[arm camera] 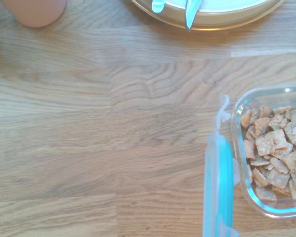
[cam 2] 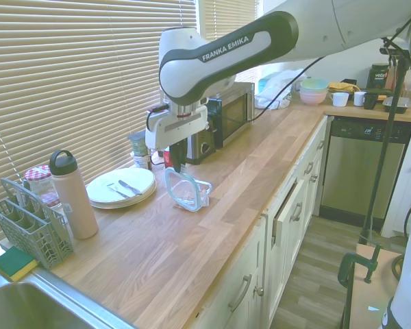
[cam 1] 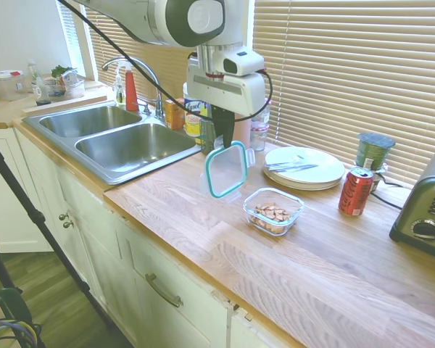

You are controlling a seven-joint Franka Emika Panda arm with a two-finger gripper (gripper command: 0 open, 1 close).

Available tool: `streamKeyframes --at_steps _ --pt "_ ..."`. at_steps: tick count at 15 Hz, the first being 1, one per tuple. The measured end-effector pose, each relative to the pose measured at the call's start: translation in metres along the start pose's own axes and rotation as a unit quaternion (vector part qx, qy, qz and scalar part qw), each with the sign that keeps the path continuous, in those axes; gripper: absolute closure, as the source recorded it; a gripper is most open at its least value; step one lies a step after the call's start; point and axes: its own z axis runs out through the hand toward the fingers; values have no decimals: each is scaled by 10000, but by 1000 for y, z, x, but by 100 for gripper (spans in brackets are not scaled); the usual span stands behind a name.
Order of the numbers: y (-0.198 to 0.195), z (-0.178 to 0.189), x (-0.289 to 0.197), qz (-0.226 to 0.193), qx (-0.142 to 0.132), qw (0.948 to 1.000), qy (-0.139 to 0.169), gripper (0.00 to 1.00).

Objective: Cover the lid of the food container

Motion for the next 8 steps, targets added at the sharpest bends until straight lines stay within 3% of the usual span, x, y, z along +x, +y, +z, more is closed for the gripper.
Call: streamKeyframes --at_steps 8 --pt "5 -19 -2 82 211 9997 6 100"
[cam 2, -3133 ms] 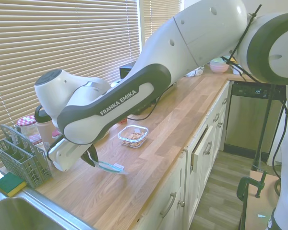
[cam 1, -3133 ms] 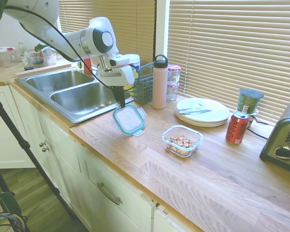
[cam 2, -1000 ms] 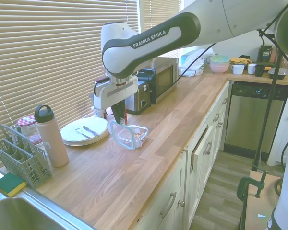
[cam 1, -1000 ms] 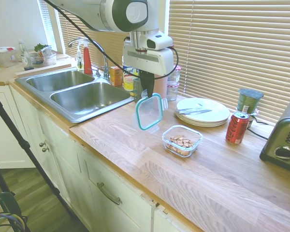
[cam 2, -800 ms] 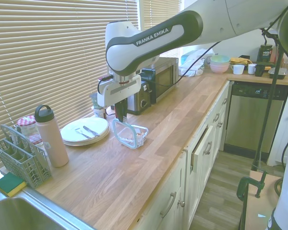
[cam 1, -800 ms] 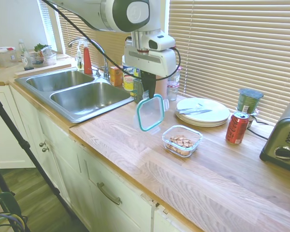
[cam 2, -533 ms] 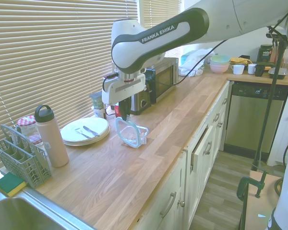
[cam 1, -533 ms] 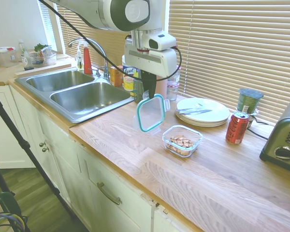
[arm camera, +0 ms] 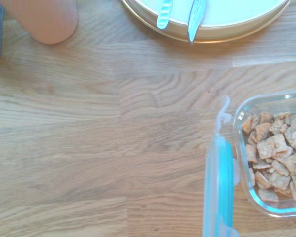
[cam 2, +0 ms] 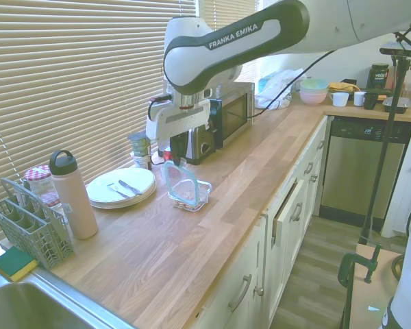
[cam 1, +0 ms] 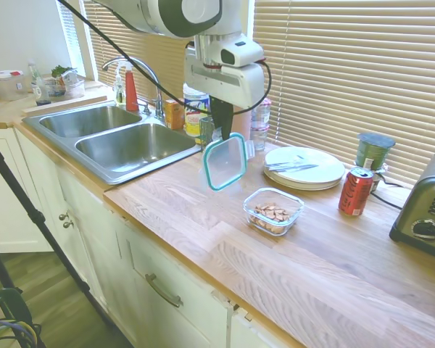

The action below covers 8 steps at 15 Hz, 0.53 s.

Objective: Cover the lid of the food container

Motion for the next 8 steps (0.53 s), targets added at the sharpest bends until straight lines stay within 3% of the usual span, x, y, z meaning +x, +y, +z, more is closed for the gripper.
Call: streamKeyframes --at_steps 8 --pt "8 3 7 32 -5 10000 -37 100"
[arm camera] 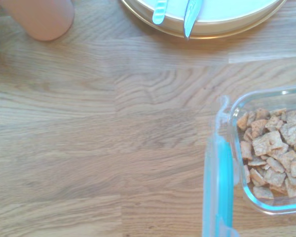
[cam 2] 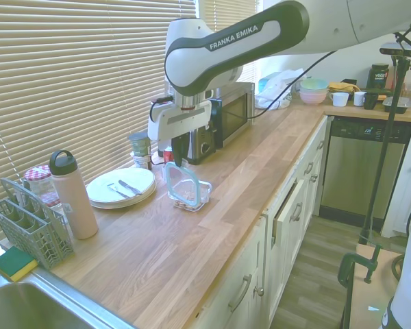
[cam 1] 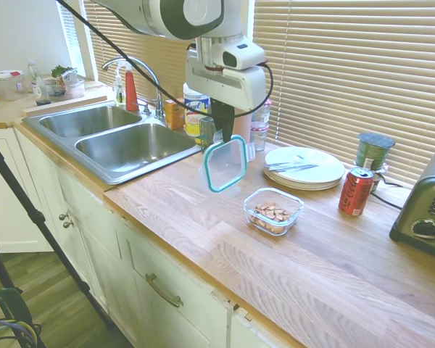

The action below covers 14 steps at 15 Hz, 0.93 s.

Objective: Cover the lid of the food container

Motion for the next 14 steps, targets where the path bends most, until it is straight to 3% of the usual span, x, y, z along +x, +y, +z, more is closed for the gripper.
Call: streamKeyframes --at_steps 6,14 --pt "14 9 17 64 9 9999 -110 100" --pt "2 14 24 14 40 9999 -131 100"
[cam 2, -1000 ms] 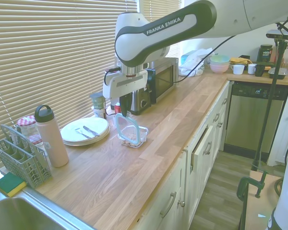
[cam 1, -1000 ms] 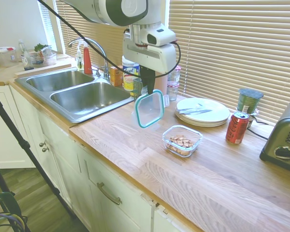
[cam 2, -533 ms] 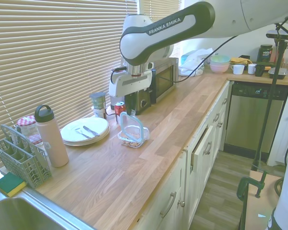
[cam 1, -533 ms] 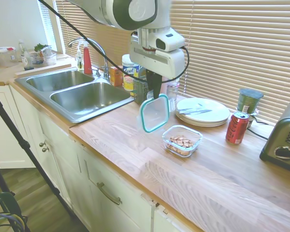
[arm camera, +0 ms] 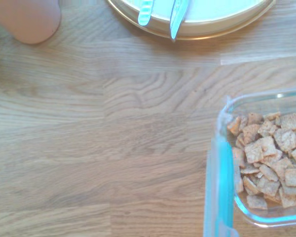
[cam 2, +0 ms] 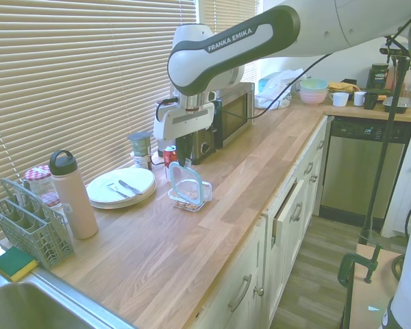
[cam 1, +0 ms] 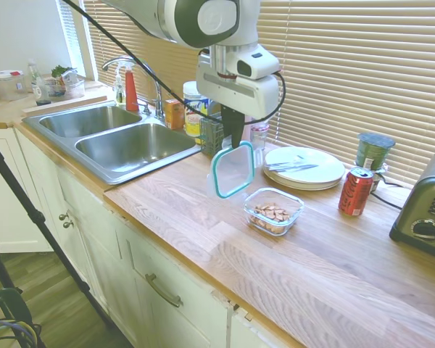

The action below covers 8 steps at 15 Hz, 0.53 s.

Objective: Cover the lid of the food container

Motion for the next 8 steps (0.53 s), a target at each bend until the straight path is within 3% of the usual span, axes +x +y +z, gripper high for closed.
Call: streamKeyframes --at_steps 8 --pt "-27 2 16 -48 6 10000 -6 100"
